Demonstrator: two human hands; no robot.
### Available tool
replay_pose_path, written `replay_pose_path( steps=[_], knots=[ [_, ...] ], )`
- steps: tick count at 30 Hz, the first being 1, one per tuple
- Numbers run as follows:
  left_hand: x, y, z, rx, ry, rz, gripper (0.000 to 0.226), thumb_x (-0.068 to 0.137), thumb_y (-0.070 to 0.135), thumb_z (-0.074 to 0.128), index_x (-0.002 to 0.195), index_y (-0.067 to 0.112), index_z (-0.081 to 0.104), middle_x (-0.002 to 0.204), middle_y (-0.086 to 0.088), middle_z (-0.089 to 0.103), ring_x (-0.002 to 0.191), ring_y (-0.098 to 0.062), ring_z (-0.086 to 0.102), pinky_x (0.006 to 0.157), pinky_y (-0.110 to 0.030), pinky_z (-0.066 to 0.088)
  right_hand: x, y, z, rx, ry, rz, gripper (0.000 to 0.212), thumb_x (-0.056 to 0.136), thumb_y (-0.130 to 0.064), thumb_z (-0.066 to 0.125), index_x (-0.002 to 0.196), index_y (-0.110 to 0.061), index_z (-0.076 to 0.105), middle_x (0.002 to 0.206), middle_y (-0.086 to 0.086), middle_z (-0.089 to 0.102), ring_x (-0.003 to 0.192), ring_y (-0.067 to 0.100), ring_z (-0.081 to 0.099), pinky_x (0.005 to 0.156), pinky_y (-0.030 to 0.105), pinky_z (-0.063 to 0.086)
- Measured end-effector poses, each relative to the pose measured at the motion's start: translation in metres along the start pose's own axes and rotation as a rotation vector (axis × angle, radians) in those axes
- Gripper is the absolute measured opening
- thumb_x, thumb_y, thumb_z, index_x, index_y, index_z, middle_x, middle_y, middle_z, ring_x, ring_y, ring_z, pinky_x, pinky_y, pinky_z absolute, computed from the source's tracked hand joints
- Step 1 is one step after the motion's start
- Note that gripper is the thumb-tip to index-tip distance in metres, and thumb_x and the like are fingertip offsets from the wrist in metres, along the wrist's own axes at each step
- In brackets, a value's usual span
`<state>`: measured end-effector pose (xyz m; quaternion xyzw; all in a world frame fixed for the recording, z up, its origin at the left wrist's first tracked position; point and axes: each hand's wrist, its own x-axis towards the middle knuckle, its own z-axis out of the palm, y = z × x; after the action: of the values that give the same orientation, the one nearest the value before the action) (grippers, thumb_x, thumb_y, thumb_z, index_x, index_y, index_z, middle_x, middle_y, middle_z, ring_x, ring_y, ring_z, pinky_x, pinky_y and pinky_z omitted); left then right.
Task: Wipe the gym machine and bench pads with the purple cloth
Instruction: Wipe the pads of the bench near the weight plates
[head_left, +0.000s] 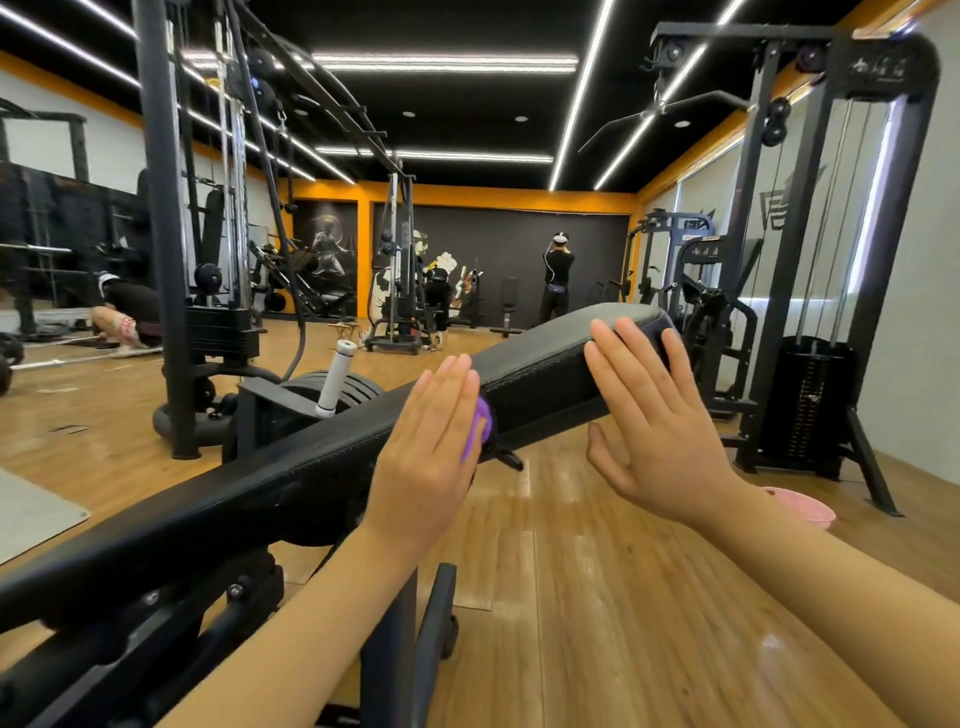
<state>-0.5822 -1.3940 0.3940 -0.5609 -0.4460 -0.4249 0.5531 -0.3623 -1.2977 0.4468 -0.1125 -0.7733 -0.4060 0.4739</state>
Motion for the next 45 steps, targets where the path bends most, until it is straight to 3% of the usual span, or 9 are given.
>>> replay_pose_path(
  steps=[4,8,12,16,19,25,31,38,45],
  knots=[
    [0.031,0.020,0.009,-0.070,-0.013,0.079,0.036,0.107,0.012,0.043,0.135,-0.010,0.049,0.137,-0.028,0.055,0.131,-0.038,0.052,0.112,-0.047,0.041,0.002,-0.012,0.012,-0.004,0.070,0.074,0.069,0.087,-0.023,0.057,0.147,0.001,0.032,0.155,0.019,0.031,0.148,0.034,0.019,0.121,0.055,0.004],
    [0.004,-0.007,-0.007,-0.020,-0.086,0.141,0.039,0.105,0.011,0.046,0.139,-0.008,0.045,0.142,-0.028,0.050,0.135,-0.038,0.048,0.112,-0.045,0.041,0.006,-0.023,0.018,-0.022,0.109,0.127,0.071,0.086,-0.023,0.061,0.147,0.000,0.031,0.155,0.017,0.029,0.149,0.033,0.016,0.119,0.059,0.000],
    [-0.021,-0.023,-0.021,0.070,-0.111,0.146,0.041,0.104,0.009,0.047,0.140,-0.008,0.042,0.144,-0.029,0.046,0.136,-0.039,0.046,0.111,-0.047,0.042,0.012,-0.039,0.021,-0.050,0.038,-0.053,0.071,0.087,-0.024,0.058,0.149,-0.002,0.030,0.156,0.016,0.030,0.149,0.029,0.019,0.121,0.054,0.003],
    [0.012,0.004,-0.004,-0.041,-0.064,-0.012,0.041,0.109,0.018,0.038,0.137,-0.010,0.048,0.141,-0.029,0.050,0.135,-0.037,0.049,0.111,-0.047,0.042,0.014,-0.044,0.027,-0.102,0.008,-0.049,0.073,0.091,-0.035,0.052,0.152,-0.006,0.025,0.159,0.012,0.024,0.151,0.026,0.013,0.121,0.052,0.000],
    [0.005,-0.004,-0.006,-0.035,-0.082,0.060,0.039,0.108,0.015,0.042,0.139,-0.009,0.045,0.143,-0.028,0.049,0.136,-0.037,0.047,0.112,-0.047,0.042,0.011,-0.039,0.028,-0.118,0.002,-0.075,0.073,0.093,-0.035,0.052,0.153,-0.008,0.022,0.160,0.011,0.023,0.151,0.026,0.015,0.122,0.051,0.002],
    [-0.048,-0.049,-0.035,0.147,-0.190,0.123,0.048,0.100,0.011,0.049,0.144,-0.005,0.038,0.148,-0.026,0.042,0.141,-0.036,0.038,0.122,-0.040,0.025,0.012,-0.042,0.031,-0.114,0.043,-0.055,0.071,0.091,-0.029,0.054,0.152,-0.008,0.025,0.158,0.010,0.027,0.149,0.026,0.020,0.122,0.051,0.003],
    [0.005,0.000,-0.003,-0.031,-0.057,-0.001,0.039,0.108,0.015,0.041,0.139,-0.008,0.045,0.142,-0.028,0.050,0.135,-0.036,0.049,0.111,-0.046,0.043,0.012,-0.046,0.034,-0.077,0.042,-0.039,0.071,0.091,-0.038,0.050,0.151,-0.008,0.028,0.157,0.011,0.030,0.150,0.026,0.018,0.121,0.051,0.001],
    [-0.062,-0.060,-0.044,0.167,-0.213,0.077,0.048,0.096,0.011,0.051,0.140,-0.006,0.045,0.145,-0.026,0.046,0.136,-0.037,0.046,0.121,-0.039,0.027,0.013,-0.049,0.029,-0.026,0.032,-0.001,0.061,0.098,-0.040,0.035,0.150,-0.008,0.031,0.157,0.010,0.032,0.149,0.025,0.022,0.121,0.051,0.002],
    [-0.003,-0.013,-0.015,-0.023,-0.108,0.005,0.041,0.103,0.014,0.049,0.136,-0.009,0.050,0.142,-0.027,0.051,0.135,-0.036,0.049,0.112,-0.046,0.042,0.015,-0.062,0.041,-0.032,0.104,0.096,0.057,0.099,-0.038,0.035,0.147,-0.007,0.034,0.154,0.010,0.034,0.147,0.028,0.024,0.121,0.052,0.001]
  ],
)
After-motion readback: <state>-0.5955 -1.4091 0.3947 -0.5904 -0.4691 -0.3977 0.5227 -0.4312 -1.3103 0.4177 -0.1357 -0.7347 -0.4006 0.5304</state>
